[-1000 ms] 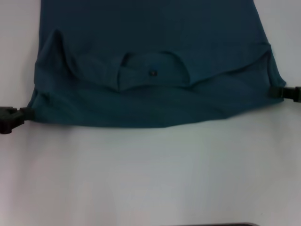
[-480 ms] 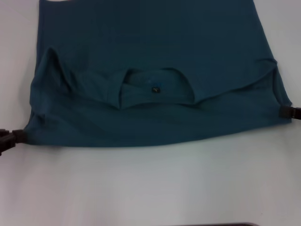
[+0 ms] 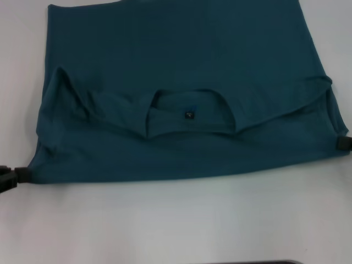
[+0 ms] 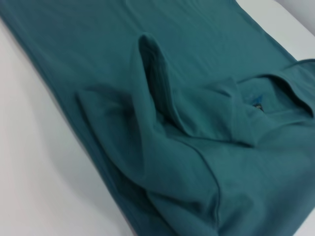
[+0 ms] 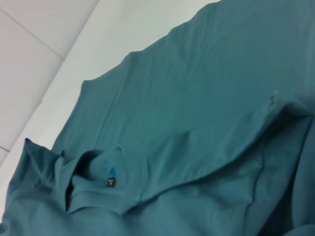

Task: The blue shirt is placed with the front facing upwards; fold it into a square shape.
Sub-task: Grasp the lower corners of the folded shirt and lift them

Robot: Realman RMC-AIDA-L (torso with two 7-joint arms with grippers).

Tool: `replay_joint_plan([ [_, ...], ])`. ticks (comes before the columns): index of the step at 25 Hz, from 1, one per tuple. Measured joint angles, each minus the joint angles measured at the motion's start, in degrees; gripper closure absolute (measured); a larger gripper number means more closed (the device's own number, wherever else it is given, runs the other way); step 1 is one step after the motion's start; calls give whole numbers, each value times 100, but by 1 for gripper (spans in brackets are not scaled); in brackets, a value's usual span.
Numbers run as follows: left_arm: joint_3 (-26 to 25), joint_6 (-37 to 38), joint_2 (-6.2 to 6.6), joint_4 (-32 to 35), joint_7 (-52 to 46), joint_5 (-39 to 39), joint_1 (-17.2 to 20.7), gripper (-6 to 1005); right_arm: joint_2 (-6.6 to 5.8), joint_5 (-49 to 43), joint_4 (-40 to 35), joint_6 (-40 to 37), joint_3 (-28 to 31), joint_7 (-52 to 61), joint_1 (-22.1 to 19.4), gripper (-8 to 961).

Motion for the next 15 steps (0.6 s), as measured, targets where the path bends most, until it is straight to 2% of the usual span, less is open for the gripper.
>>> replay_joint_plan([
  [15,-58,189,58,89,117,244,137,964,6,1,7,-420,264,-236,-408,932],
])
